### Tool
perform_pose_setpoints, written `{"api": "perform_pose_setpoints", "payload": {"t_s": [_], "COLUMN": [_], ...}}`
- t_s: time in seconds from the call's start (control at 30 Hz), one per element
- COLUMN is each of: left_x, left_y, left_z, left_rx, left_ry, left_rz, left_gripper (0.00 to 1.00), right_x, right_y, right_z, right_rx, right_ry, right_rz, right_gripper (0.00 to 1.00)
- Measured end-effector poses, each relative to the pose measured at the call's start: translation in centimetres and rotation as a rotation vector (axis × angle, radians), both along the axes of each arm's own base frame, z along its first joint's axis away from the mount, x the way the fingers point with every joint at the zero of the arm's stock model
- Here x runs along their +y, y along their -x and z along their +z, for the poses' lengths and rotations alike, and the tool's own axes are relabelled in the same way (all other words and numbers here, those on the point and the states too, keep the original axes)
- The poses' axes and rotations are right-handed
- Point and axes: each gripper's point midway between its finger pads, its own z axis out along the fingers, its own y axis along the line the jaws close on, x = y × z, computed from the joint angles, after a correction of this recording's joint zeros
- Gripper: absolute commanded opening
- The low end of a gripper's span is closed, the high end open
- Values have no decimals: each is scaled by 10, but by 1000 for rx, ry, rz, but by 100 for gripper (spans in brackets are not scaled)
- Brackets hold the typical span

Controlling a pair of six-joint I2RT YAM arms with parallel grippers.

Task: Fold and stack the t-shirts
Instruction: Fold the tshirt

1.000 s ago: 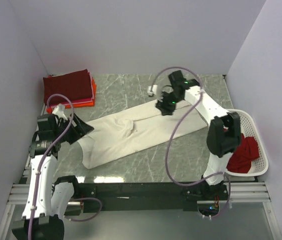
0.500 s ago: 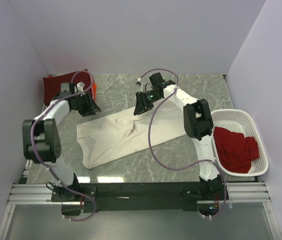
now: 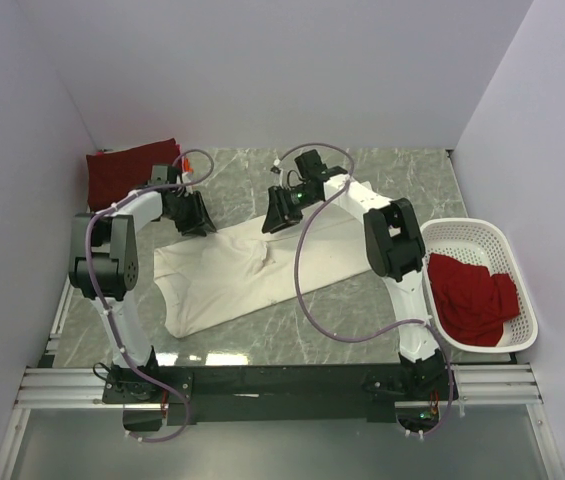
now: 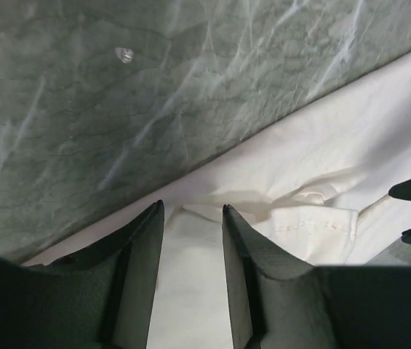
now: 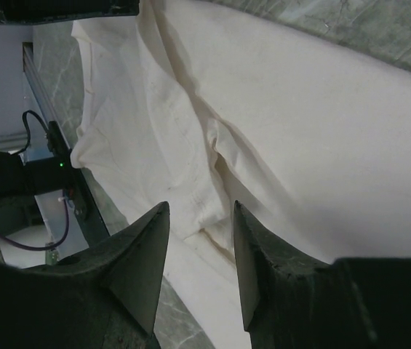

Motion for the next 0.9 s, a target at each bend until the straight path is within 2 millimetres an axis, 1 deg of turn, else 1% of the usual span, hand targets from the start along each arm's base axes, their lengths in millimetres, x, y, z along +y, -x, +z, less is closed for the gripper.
{"api": "perform_pose_setpoints", "payload": {"t_s": [0.1,0.3,0.57,0.7,0.73,0.8,0.83,0.9], "left_x": [-3,0,-1,-2,-2,-3,-3,-4], "left_y": [3,10,11,12,12,12,12,13], "left_z": [-2,-6,-7,-7,-7,-6,-6,-6], "left_rx": [2,23,26,26,26,24,22,21], "left_ry": [-9,-19,-16,-9,-7,-2,-1,2], "left_rz": [-16,-17,-19,-27,-31,-37,-40,-45], "left_gripper": [44,45,42,38,34,31,27,23], "right_x": [2,10,16,16,16,13,12,8], "right_y": [4,11,16,17,16,15,16,16], "right_z": [-2,-4,-6,-10,-12,-18,-20,-26], "right_rx": [5,8,4,-9,-13,-20,-20,-22], "right_ry": [2,4,15,43,52,76,85,110], "right_rz": [8,27,38,35,33,24,21,14], "right_gripper": [47,47,47,47,47,47,47,48]}}
